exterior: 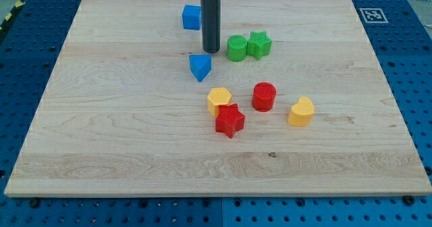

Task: Separate the green blocks

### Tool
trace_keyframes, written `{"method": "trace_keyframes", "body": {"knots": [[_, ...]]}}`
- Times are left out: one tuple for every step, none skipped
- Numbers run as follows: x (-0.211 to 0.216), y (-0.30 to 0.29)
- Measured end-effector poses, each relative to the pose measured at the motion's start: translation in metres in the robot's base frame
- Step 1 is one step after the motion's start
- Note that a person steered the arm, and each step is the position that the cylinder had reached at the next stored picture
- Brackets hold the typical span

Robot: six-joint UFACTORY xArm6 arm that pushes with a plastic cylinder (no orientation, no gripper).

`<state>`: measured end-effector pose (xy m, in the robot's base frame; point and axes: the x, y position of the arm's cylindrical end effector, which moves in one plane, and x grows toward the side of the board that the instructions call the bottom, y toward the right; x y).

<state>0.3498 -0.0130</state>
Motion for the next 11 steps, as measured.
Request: {"method": "trace_keyframes", "body": {"knots": [[0.0,0.009],[0.0,0.032],[0.0,0.039],[-0.013,0.039],[-0.043,0.042],[-0.043,0.048],[-0.043,0.083],[-0.043,0.09],[-0.027,0.114],[-0.018,0.123],[-0.018,0.116]]}}
